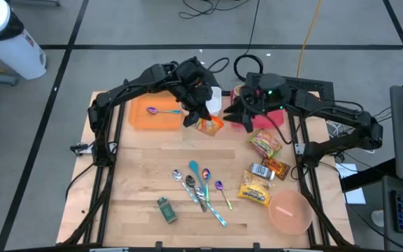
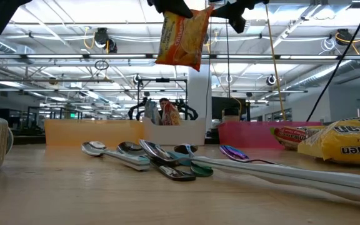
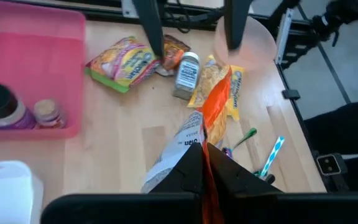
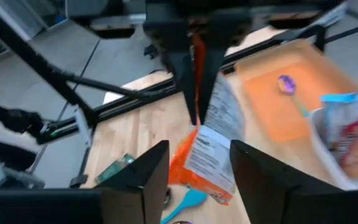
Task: Pick & Place Food Item
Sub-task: Put the orange noodle pack into the white bin
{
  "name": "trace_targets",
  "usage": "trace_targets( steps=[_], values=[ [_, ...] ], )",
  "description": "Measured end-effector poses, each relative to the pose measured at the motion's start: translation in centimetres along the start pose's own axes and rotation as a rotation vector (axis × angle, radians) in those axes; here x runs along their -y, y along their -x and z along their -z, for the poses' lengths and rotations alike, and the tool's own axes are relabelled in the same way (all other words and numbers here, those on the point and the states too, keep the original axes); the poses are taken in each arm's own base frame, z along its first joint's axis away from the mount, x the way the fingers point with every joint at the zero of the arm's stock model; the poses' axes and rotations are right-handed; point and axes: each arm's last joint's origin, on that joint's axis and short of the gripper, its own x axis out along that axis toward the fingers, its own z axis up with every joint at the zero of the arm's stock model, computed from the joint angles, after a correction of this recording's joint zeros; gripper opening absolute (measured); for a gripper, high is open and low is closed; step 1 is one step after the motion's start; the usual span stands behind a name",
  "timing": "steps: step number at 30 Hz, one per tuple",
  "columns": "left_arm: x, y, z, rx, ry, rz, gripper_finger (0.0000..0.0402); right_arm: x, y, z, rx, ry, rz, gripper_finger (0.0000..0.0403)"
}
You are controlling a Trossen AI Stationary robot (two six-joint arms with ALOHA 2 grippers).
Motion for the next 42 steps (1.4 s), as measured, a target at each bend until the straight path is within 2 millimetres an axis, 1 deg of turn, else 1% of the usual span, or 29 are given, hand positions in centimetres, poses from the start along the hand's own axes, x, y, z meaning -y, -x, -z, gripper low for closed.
trace_targets(
  steps=[3,6,9,12,15,18,21,24,28,32,34,36,42],
  values=[
    [-1.0,0.7,0.2,0.012,0.055,-0.024,0.0003,0.5,1.7,-0.6,0.049,0.002,0.052,0.0178],
    [-2.2,1.5,0.3,0.042,0.138,-0.066,0.0003,1.0,3.5,-0.9,0.092,0.004,0.158,0.0182],
    [-3.7,2.4,0.2,0.095,0.265,-0.159,0.0003,1.4,5.0,-0.9,0.118,0.023,0.29,0.0181],
    [-5.1,3.3,-0.2,0.181,0.378,-0.263,0.0002,1.7,6.0,-0.8,0.129,0.017,0.41,0.0178],
    [-6.1,4.1,-0.7,0.291,0.484,-0.376,0.0003,1.9,6.5,-0.6,0.123,0.009,0.476,0.0174],
    [-6.6,4.5,-1.3,0.397,0.573,-0.502,0.0002,2.1,6.6,-0.3,0.084,0.035,0.524,0.0174],
    [-6.7,4.7,-1.9,0.497,0.65,-0.599,0.0002,2.5,6.4,0.1,0.068,0.067,0.593,0.0176],
    [-6.4,4.5,-2.5,0.586,0.705,-0.63,0.0002,3.3,5.6,0.8,0.107,0.093,0.627,0.0175],
    [-5.8,3.4,-3.1,0.653,0.759,-0.704,0.0002,4.4,4.5,1.6,0.227,0.065,0.667,0.0171],
    [-5.2,2.0,-3.2,0.676,0.806,-0.784,0.0001,4.9,4.3,3.1,0.208,0.074,0.709,0.0169],
    [-5.0,1.4,-3.3,0.687,0.831,-0.813,0.0002,4.7,4.8,3.7,0.212,0.111,0.709,0.0169],
    [-5.2,0.0,-3.2,0.687,0.865,-0.841,0.0002,4.2,5.7,4.2,0.24,0.131,0.715,0.0169],
    [-6.5,-4.3,-2.4,0.69,0.98,-0.895,0.0001,3.0,8.7,6.0,0.38,0.146,0.81,0.0169]
  ],
)
